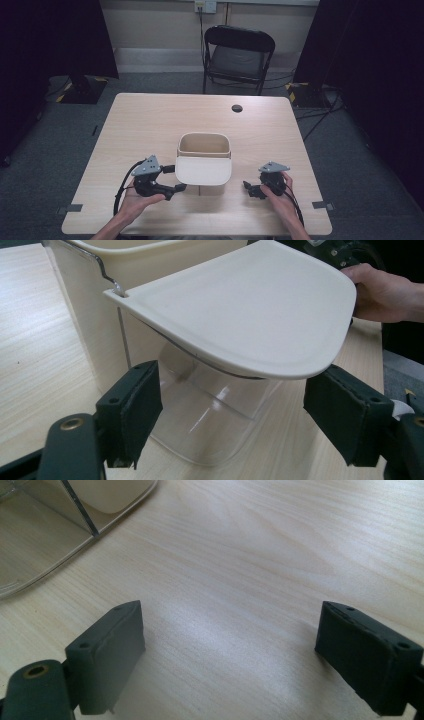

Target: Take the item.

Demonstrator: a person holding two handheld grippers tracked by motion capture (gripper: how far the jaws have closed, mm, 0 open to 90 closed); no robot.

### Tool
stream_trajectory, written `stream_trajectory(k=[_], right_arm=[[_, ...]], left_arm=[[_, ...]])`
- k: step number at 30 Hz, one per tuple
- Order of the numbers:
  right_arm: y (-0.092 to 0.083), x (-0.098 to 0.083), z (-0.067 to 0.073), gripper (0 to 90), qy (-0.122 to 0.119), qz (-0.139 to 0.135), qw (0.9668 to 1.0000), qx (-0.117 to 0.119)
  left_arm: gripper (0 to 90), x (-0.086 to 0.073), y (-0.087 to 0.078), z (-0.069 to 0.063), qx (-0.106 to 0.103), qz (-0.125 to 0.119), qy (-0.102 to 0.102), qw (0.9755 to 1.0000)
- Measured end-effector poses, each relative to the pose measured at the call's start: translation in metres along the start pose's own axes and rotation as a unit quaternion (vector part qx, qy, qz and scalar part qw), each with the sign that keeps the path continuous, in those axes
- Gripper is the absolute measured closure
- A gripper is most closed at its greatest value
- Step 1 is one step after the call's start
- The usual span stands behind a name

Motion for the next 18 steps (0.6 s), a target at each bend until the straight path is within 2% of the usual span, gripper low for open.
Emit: stream_trajectory(k=[9,18], right_arm=[[0.0000,0.0000,0.0000,11.4,0.000,0.000,1.0000,0.000],[0.0000,0.0000,0.0000,11.4,0.000,0.000,1.0000,0.000]], left_arm=[[20.8,0.0018,0.0006,-0.0010,-0.001,-0.003,-0.005,1.0000],[21.5,0.0039,-0.0015,-0.0008,0.000,-0.003,0.000,1.0000]])
Point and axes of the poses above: each handheld gripper's, and its own axes: y roughly forward along the jaws, x roughly out of its top, z roughly to its left, the point moved 9 cm from there along y, roughly forward along the jaws, and after that the axes turned 10 degrees about -y, right-handed, at the moved point
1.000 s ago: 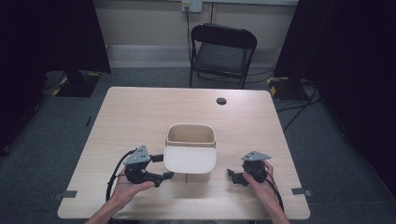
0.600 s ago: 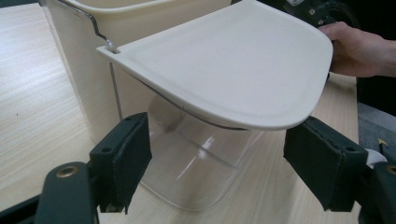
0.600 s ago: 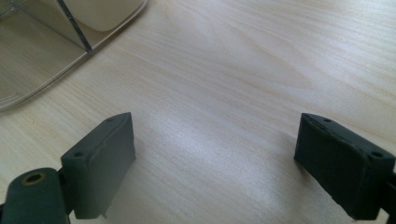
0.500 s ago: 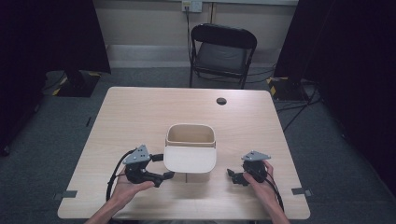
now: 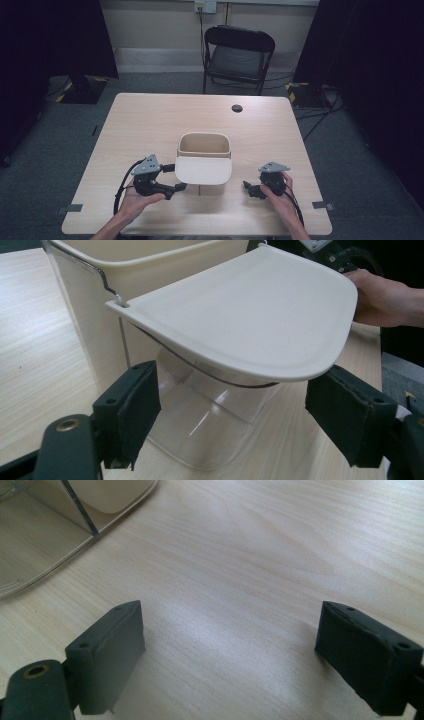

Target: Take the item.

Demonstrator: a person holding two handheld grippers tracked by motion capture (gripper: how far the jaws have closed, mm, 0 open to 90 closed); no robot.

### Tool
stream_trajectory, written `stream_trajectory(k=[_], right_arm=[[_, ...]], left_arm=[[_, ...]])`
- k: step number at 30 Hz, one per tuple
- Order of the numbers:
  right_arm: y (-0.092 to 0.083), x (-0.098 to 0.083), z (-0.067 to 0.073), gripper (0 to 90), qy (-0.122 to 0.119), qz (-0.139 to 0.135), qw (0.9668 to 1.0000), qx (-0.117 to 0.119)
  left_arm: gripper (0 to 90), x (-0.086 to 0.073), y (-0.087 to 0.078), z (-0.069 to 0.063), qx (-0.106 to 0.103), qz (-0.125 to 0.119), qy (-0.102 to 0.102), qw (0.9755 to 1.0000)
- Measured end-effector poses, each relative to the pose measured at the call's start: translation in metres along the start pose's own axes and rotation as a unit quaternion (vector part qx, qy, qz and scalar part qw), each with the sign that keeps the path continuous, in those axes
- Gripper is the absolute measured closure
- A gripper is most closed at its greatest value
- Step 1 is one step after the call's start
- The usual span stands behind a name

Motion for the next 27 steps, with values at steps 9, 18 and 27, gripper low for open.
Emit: stream_trajectory(k=[9,18,27], right_arm=[[0.0000,0.0000,0.0000,11.4,0.000,0.000,1.0000,0.000],[0.0000,0.0000,0.0000,11.4,0.000,0.000,1.0000,0.000],[0.0000,0.0000,0.0000,11.4,0.000,0.000,1.0000,0.000]], left_arm=[[21.6,0.0021,-0.0008,-0.0008,-0.003,-0.004,-0.002,1.0000],[21.2,0.0038,-0.0018,-0.0008,-0.001,-0.006,-0.002,1.0000],[21.3,0.0067,-0.0029,-0.0013,0.000,-0.009,-0.001,1.0000]])
Point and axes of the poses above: each handheld gripper's, and its own axes: y roughly forward along the jaws, x roughly out of its top, z roughly to its left, the point moved 9 cm from there along y, roughly forward along the jaws, and after that the axes turned 10 degrees about -y, right-handed, at the moved point
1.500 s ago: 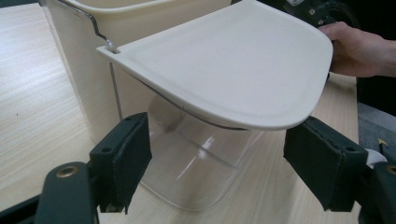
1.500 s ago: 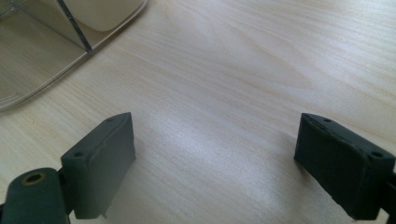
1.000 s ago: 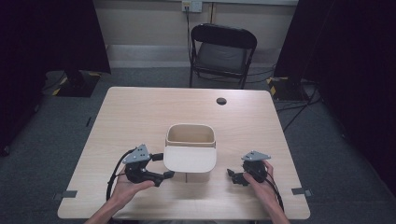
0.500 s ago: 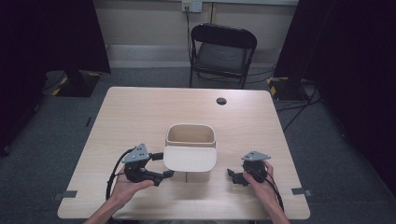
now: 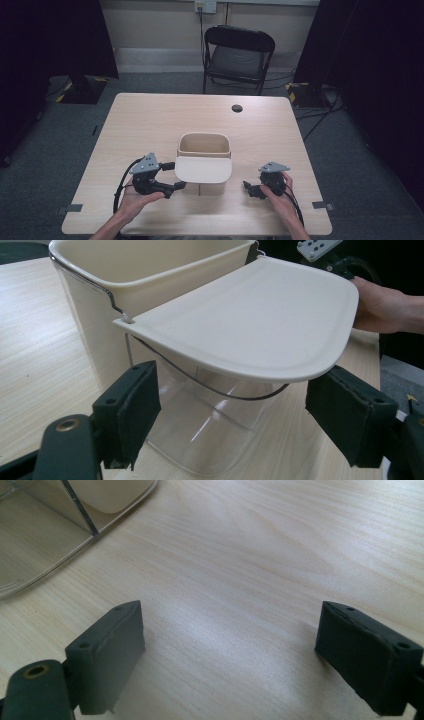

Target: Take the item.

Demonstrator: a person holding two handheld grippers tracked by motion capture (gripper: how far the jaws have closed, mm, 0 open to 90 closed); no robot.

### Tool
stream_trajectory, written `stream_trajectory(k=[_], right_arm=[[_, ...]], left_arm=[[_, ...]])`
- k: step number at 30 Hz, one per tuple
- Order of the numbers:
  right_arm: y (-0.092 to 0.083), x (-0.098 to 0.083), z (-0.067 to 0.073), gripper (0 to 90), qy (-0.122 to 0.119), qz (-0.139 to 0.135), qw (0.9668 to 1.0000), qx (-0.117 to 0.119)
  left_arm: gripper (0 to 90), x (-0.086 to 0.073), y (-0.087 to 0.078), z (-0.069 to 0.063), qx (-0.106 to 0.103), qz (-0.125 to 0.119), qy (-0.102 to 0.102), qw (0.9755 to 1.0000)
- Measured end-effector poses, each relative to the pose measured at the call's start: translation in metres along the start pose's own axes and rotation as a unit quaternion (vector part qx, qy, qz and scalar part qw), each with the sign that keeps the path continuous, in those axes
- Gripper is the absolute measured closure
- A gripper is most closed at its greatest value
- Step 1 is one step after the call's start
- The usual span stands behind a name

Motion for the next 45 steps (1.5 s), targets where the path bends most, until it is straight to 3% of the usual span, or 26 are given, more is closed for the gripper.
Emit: stream_trajectory(k=[12,22,28,33,45], right_arm=[[0.000,0.000,0.000,11.4,0.000,0.000,1.0000,0.000],[0.000,0.000,0.000,11.4,0.000,0.000,1.0000,0.000],[0.000,0.000,0.000,11.4,0.000,0.000,1.0000,0.000],[0.000,0.000,0.000,11.4,0.000,0.000,1.0000,0.000],[0.000,0.000,0.000,11.4,0.000,0.000,1.0000,0.000]], left_arm=[[20.2,0.005,-0.002,-0.001,0.006,-0.013,0.007,0.9999],[19.9,0.011,-0.003,-0.002,-0.001,-0.028,-0.008,0.9996],[19.7,0.014,-0.005,-0.001,0.003,-0.028,-0.001,0.9996],[17.2,0.016,-0.001,0.001,0.003,-0.030,-0.012,0.9995],[18.8,0.017,-0.002,0.002,0.000,-0.032,-0.007,0.9995]])
Point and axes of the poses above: each handheld gripper's, and its own axes: y roughly forward along the jaws, x roughly out of its top, z roughly to its left, the point moved 9 cm from there along y, roughly forward along the jaws, and after that the axes turned 10 degrees about -y, right-handed, at the moved point
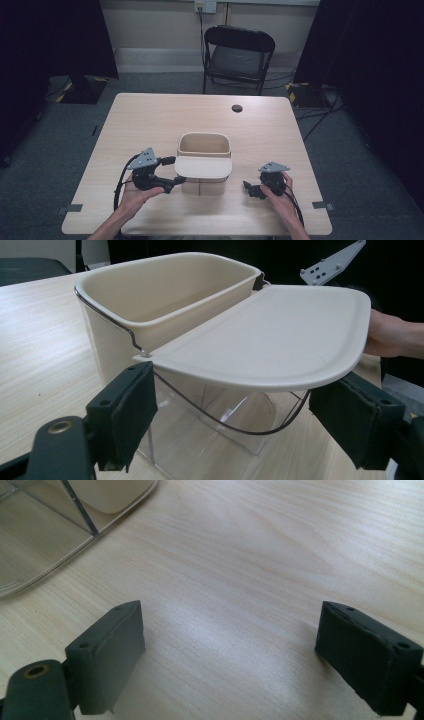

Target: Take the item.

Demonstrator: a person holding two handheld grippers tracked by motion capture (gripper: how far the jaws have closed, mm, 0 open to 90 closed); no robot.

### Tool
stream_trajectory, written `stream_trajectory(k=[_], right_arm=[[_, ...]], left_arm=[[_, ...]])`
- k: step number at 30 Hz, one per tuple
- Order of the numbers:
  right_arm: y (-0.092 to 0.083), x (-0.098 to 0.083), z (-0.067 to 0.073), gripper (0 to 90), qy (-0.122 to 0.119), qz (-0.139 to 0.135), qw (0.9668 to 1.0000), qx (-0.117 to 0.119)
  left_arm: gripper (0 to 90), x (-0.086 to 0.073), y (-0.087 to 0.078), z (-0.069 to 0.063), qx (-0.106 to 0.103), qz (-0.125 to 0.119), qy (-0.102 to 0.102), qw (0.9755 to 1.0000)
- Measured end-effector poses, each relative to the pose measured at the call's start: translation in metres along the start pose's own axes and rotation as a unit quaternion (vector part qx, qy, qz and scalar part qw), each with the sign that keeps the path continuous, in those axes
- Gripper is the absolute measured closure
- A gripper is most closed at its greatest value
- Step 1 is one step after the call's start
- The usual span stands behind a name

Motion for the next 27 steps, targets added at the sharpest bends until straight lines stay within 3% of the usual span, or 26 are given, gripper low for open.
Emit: stream_trajectory(k=[27], right_arm=[[0.0000,0.0000,0.0000,11.4,0.000,0.000,1.0000,0.000]], left_arm=[[24.5,0.0064,-0.0015,0.0042,-0.001,0.001,0.001,1.0000]])
Point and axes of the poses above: each handheld gripper's, and its own axes: y roughly forward along the jaws, x roughly out of its top, z roughly to its left, the point moved 9 cm from there along y, roughly forward along the jaws, and after that the axes turned 10 degrees about -y, right-handed, at the moved point
